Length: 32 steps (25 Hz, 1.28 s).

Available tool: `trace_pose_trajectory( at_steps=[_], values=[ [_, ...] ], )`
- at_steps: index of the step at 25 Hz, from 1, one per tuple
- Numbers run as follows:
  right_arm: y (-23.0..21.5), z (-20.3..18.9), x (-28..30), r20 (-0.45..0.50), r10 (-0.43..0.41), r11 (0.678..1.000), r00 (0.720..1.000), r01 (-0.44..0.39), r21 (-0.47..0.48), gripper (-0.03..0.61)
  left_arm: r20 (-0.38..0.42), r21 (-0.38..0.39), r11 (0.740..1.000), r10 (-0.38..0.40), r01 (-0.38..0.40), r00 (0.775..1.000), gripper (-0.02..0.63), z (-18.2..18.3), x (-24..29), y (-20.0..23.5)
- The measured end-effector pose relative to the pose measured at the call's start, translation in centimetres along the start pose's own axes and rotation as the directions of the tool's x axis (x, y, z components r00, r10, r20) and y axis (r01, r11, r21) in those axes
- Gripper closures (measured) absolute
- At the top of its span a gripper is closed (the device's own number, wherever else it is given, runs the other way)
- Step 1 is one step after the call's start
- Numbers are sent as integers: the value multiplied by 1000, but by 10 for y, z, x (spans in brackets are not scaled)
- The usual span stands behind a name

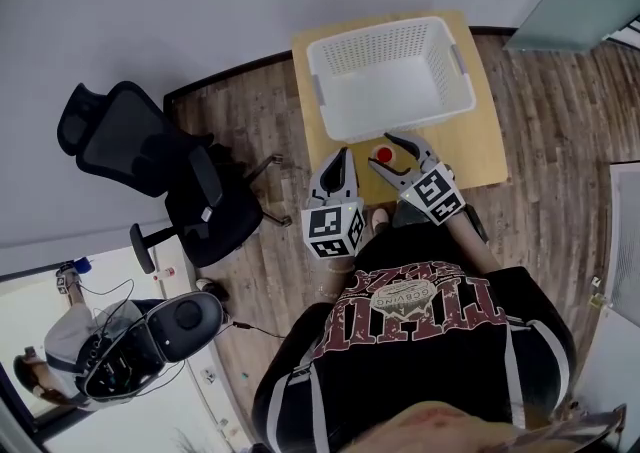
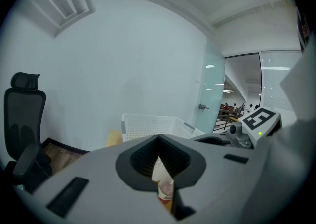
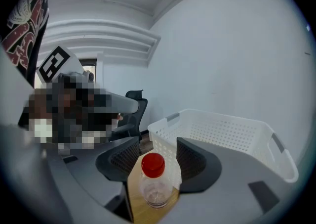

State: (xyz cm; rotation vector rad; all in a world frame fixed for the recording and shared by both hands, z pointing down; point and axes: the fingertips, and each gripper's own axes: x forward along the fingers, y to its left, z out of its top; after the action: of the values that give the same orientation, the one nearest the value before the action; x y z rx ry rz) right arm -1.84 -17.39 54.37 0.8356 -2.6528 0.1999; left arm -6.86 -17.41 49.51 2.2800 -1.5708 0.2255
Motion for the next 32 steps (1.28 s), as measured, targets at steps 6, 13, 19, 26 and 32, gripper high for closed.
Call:
trace_pose_trajectory(
  at_steps=[6,13,19,26,32],
  values=[
    [-15,14,-5,27,-14,1000,1000,14,-7,350,6,7,1000,1,-1,1000,586,6,9,-4],
    [-37,34,-17,86,-57,998,995,56,14,350,17,17,1000,5,-5,1000,586,14,16,-9],
    [-46,49,-22,126,-74,997,989,70,29,351,23,22,1000,-5,5,1000,586,18,21,-12],
    [-58,57,-30,150,-104,994,983,98,47,353,36,36,999,-40,39,999,586,27,30,-25],
    [-72,67,-20,156,-157,987,975,150,51,393,41,45,996,-81,79,996,586,35,44,-19]
  ],
)
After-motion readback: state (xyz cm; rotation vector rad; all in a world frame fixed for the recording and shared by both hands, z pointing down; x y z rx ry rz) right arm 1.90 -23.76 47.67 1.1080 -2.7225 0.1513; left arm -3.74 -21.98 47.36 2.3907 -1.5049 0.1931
